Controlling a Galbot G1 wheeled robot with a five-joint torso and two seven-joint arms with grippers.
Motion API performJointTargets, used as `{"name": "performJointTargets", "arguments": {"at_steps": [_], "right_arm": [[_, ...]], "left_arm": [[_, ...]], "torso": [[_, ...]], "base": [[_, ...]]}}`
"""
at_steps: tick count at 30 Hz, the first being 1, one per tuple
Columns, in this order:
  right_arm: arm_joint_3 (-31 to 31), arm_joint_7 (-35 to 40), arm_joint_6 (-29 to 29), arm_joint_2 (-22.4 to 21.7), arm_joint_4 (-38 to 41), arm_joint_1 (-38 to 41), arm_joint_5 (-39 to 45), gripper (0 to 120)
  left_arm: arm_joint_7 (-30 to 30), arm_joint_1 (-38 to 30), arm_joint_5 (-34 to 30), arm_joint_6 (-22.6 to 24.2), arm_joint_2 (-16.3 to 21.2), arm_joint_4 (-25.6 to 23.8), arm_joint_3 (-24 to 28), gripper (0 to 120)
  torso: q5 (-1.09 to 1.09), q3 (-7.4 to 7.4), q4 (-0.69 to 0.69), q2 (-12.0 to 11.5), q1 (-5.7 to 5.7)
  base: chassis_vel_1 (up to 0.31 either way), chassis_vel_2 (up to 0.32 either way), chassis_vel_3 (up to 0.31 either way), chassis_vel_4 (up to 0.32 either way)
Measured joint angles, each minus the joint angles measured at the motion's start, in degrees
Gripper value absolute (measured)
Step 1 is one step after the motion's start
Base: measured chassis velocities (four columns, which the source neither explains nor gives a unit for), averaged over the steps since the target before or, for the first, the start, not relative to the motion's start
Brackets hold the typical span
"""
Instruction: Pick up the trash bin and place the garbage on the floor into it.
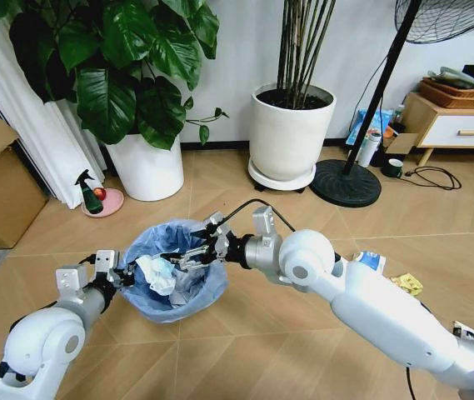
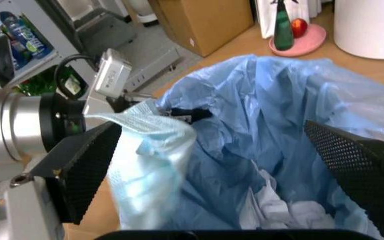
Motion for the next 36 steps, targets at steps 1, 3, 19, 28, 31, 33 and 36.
{"name": "performJointTargets", "arguments": {"at_steps": [1, 3, 19, 28, 31, 33, 36], "right_arm": [[0.1, 0.2, -0.3, -0.1, 0.0, 0.0, 0.0, 100], [0.1, 0.3, -0.5, -0.2, -0.1, 0.0, -0.2, 100], [0.3, -2.2, 2.2, -0.8, -2.0, 0.8, -8.8, 100], [0.5, -2.8, 3.3, -1.0, -3.2, 1.0, -10.2, 100], [0.6, -2.9, 3.6, -1.1, -3.4, 1.0, -10.4, 100], [0.8, -3.0, 3.7, -1.1, -3.5, 1.0, -10.5, 100], [1.0, -3.0, 4.0, -1.0, -3.6, 1.1, -10.6, 100]], "left_arm": [[0.0, 0.0, 0.0, 0.0, 0.0, -0.1, 0.0, 0], [0.0, 0.0, 0.0, 0.0, 0.1, -0.1, 0.0, 0], [0.5, -0.2, 0.1, -0.1, -0.1, 0.1, -0.1, 0], [0.9, -0.2, 0.3, -0.1, -0.2, 0.1, -0.1, 0], [1.0, -0.2, 0.3, -0.1, -0.2, 0.1, -0.1, 0], [1.0, -0.2, 0.3, -0.2, -0.2, 0.1, -0.2, 0], [1.0, -0.2, 0.3, -0.2, -0.3, 0.2, -0.2, 0]], "torso": [[0.0, 0.0, 0.0, 0.0, 0.0], [0.0, 0.0, 0.0, 0.0, 0.0], [0.0, 0.0, 0.0, 0.0, 0.0], [0.0, 0.0, 0.0, 0.0, 0.0], [0.0, 0.0, 0.0, 0.0, 0.0], [0.0, 0.0, 0.0, 0.0, 0.0], [0.0, 0.0, 0.0, 0.0, 0.0]], "base": [[0.0, 0.0, 0.0, 0.0], [0.0, 0.0, 0.0, 0.0], [0.0, 0.0, 0.0, 0.0], [0.0, 0.0, 0.0, 0.0], [0.0, 0.0, 0.0, 0.0], [0.0, 0.0, 0.0, 0.0], [0.0, 0.0, 0.0, 0.0]]}}
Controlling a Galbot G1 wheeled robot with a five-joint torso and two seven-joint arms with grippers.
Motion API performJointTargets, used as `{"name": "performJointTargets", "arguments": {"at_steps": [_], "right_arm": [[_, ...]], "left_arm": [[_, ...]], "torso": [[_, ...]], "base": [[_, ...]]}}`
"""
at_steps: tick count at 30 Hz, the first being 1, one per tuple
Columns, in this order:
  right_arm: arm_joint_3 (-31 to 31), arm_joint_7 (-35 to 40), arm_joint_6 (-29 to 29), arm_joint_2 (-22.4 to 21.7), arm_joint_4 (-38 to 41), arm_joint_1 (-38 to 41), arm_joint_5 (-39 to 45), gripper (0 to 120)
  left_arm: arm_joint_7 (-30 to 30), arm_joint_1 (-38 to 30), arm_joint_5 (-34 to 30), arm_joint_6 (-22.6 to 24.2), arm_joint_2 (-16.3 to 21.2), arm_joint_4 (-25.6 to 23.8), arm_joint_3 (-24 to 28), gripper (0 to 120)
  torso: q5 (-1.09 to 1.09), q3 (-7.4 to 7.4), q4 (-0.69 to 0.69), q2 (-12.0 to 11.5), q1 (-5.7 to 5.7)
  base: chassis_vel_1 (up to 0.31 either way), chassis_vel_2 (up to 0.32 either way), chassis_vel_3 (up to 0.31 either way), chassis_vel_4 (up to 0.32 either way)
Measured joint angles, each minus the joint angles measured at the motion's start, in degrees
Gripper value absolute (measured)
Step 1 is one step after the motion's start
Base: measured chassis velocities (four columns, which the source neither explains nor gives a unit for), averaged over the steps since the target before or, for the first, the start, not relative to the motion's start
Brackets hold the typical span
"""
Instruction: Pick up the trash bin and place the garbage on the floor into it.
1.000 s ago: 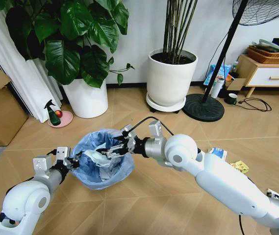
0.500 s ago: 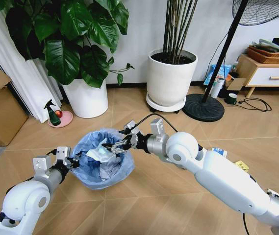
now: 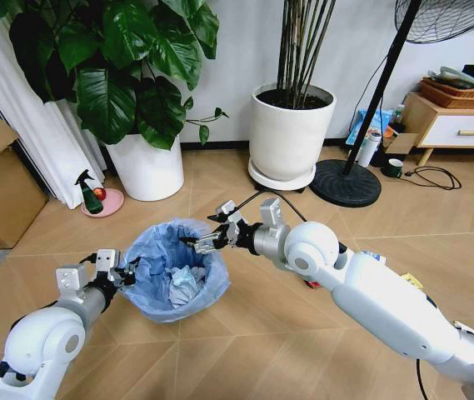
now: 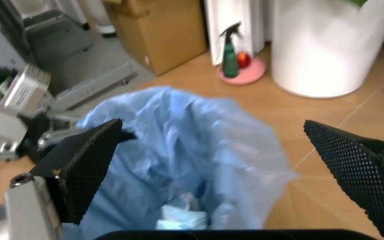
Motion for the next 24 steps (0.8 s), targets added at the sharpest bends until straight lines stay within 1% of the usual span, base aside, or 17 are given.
{"name": "performJointTargets", "arguments": {"at_steps": [3, 6, 8, 9, 10, 14, 15, 16, 17, 19, 21, 22, 24], "right_arm": [[0.4, 0.0, 0.2, 0.1, 0.0, 0.0, -0.2, 100], [3.4, 0.4, 1.6, -0.3, 0.2, -1.1, -1.6, 100], [4.3, 0.6, 1.9, -0.5, 0.2, -1.6, -1.9, 100], [7.6, 1.5, 3.2, -1.3, 0.3, -3.2, -3.1, 100], [7.6, 1.5, 3.2, -1.3, 0.3, -3.2, -3.1, 100], [14.2, 4.6, 4.6, -2.4, 1.3, -7.7, -5.7, 100], [14.2, 4.6, 4.6, -2.4, 1.3, -7.7, -5.7, 100], [15.4, 4.9, 4.9, -2.5, 1.3, -8.9, -7.3, 100], [18.5, 5.1, 5.6, -2.7, 1.5, -12.5, -11.1, 100], [19.4, 5.1, 5.8, -2.7, 1.7, -13.6, -12.0, 100], [23.7, 5.1, 6.1, -2.8, 3.3, -19.2, -15.0, 100], [23.7, 5.1, 6.1, -2.8, 3.3, -19.2, -15.0, 100], [28.1, 5.1, 6.3, -2.8, 5.2, -24.3, -16.9, 100]], "left_arm": [[0.0, 0.0, 0.0, 0.0, -0.1, 0.1, 0.0, 0], [0.1, 0.0, 0.3, -0.1, -0.1, 0.4, -0.2, 0], [0.2, 0.0, 0.4, -0.1, -0.1, 0.4, -0.2, 0], [0.2, 0.0, 0.4, -0.1, -0.4, 0.4, -0.2, 0], [0.2, 0.0, 0.4, -0.1, -0.4, 0.4, -0.2, 0], [0.5, 0.0, 0.6, -0.1, -0.8, 0.5, -0.4, 0], [0.5, 0.0, 0.6, -0.1, -0.8, 0.5, -0.4, 0], [0.6, 0.1, 0.6, -0.2, -0.8, 0.6, -0.5, 0], [1.0, 0.0, 0.7, -0.2, -0.8, 0.7, -0.8, 0], [1.1, 0.0, 0.7, -0.2, -0.8, 0.8, -0.8, 0], [1.4, -0.2, 0.9, -0.3, -0.7, 1.0, -0.9, 0], [1.4, -0.2, 0.9, -0.3, -0.7, 1.0, -0.9, 0], [1.5, -0.3, 1.0, -0.3, -0.7, 1.0, -0.9, 0]], "torso": [[0.0, 0.0, 0.0, 0.0, 0.0], [0.0, 0.0, 0.01, 0.0, 0.0], [0.0, 0.0, 0.01, 0.0, 0.0], [0.0, 0.0, 0.0, 0.0, 0.0], [0.0, 0.0, 0.0, 0.0, 0.0], [0.01, 0.0, 0.0, 0.0, 0.0], [0.01, 0.0, 0.0, 0.0, 0.0], [0.0, 0.0, 0.01, 0.0, 0.0], [0.01, 0.0, 0.01, 0.0, 0.0], [0.02, 0.0, 0.01, 0.0, 0.0], [0.01, 0.0, 0.01, 0.0, 0.0], [0.01, 0.0, 0.01, 0.0, 0.0], [0.01, 0.0, -0.01, 0.0, 0.0]], "base": [[0.0, 0.0, 0.0, 0.0], [0.0, 0.0, 0.0, 0.0], [0.0, 0.0, 0.0, 0.0], [0.0, 0.0, 0.0, 0.0], [0.0, 0.0, 0.0, 0.0], [0.0, 0.0, 0.0, 0.0], [0.0, 0.0, 0.0, 0.0], [0.0, 0.0, 0.0, 0.0], [0.0, 0.0, 0.0, 0.0], [0.0, 0.0, 0.0, 0.0], [0.0, 0.0, 0.0, 0.0], [0.0, 0.0, 0.0, 0.0], [0.0, 0.0, 0.0, 0.0]]}}
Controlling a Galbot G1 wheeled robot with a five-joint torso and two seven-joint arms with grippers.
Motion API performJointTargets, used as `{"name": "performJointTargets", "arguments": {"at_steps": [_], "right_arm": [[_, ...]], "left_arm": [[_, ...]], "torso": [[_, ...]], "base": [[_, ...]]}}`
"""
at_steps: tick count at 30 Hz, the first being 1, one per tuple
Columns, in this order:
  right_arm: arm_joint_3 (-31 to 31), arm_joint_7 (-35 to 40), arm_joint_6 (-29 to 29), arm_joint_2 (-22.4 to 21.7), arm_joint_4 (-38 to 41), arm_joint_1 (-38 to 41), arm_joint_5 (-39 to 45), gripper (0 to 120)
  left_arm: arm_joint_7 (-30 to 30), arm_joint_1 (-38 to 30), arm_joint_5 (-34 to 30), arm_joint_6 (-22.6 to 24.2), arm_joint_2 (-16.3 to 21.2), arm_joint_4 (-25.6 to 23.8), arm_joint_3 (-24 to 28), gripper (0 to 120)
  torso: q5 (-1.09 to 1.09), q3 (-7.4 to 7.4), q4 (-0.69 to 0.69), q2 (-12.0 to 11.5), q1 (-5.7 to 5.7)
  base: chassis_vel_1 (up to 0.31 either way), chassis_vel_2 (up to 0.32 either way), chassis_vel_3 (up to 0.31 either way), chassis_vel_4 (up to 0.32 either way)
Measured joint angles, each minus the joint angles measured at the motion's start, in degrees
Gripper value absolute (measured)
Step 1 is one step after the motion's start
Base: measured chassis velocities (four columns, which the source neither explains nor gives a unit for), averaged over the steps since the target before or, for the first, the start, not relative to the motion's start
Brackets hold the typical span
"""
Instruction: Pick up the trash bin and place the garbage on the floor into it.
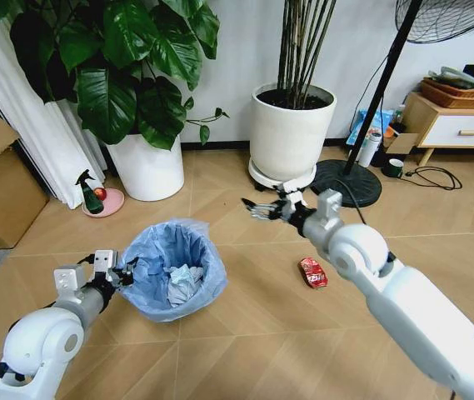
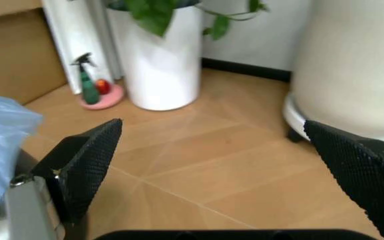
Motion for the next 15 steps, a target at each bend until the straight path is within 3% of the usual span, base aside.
{"name": "performJointTargets", "arguments": {"at_steps": [7, 15], "right_arm": [[11.7, -0.1, 1.2, 1.5, 4.0, -12.2, -5.7, 100], [16.3, 0.0, 3.4, 3.7, 0.5, -18.4, -9.2, 100]], "left_arm": [[0.3, 0.5, 0.5, -0.1, -0.5, -0.2, 0.1, 0], [0.5, 0.9, 0.6, -0.1, -0.5, -0.5, 0.2, 0]], "torso": [[-0.01, 0.0, 0.01, 0.0, 0.0], [-0.01, 0.0, 0.01, 0.0, 0.0]], "base": [[0.0, 0.0, 0.0, 0.0], [0.0, 0.0, 0.0, 0.0]]}}
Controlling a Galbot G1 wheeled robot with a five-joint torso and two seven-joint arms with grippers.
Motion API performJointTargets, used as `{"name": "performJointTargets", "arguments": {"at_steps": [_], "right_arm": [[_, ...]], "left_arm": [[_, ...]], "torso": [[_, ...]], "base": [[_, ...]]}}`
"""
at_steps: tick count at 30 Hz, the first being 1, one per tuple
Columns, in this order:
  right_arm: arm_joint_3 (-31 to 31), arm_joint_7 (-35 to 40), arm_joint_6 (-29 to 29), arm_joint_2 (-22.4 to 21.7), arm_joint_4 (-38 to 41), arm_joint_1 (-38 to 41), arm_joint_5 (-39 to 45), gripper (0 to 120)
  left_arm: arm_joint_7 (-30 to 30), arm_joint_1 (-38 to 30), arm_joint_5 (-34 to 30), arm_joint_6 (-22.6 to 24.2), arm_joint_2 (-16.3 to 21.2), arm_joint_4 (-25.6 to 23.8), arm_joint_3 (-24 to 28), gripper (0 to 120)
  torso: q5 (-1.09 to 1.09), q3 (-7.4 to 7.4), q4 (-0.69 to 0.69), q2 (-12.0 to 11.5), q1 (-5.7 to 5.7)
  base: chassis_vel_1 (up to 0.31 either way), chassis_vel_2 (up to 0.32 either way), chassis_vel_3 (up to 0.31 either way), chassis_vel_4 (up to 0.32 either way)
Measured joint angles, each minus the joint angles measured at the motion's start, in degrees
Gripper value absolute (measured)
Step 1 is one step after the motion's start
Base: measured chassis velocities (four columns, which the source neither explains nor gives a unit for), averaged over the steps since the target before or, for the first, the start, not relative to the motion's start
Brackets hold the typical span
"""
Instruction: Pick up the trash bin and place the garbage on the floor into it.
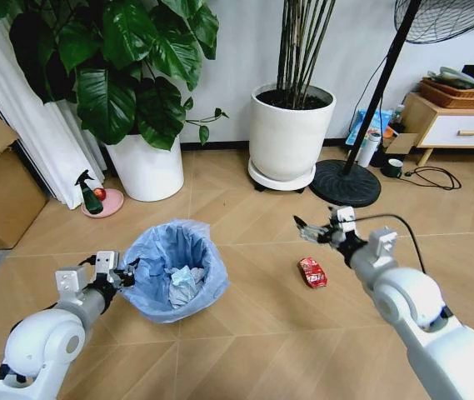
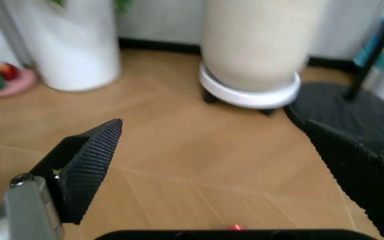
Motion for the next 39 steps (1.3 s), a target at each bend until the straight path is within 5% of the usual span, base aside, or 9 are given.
{"name": "performJointTargets", "arguments": {"at_steps": [12, 24, 39], "right_arm": [[-0.2, 0.4, 2.5, 3.1, -18.2, 5.3, -0.5, 100], [-5.0, 19.6, -1.7, 14.3, -30.8, 9.3, 9.7, 100], [-4.4, 22.9, 0.1, 19.2, -44.5, 15.9, 8.4, 100]], "left_arm": [[0.1, 0.0, -0.2, 0.0, 0.5, -0.1, 0.0, 0], [0.2, -0.3, 0.0, 0.0, 0.5, 0.4, 0.8, 0], [0.2, 0.1, 0.4, 0.1, 0.6, 0.3, 0.9, 0]], "torso": [[-0.01, 0.01, 0.02, 0.0, 0.0], [-0.02, 0.01, 0.0, 0.0, 0.0], [-0.01, 0.01, 0.0, 0.0, 0.01]], "base": [[0.0, 0.0, 0.0, 0.0], [0.0, 0.0, 0.0, 0.0], [0.0, 0.0, 0.0, 0.0]]}}
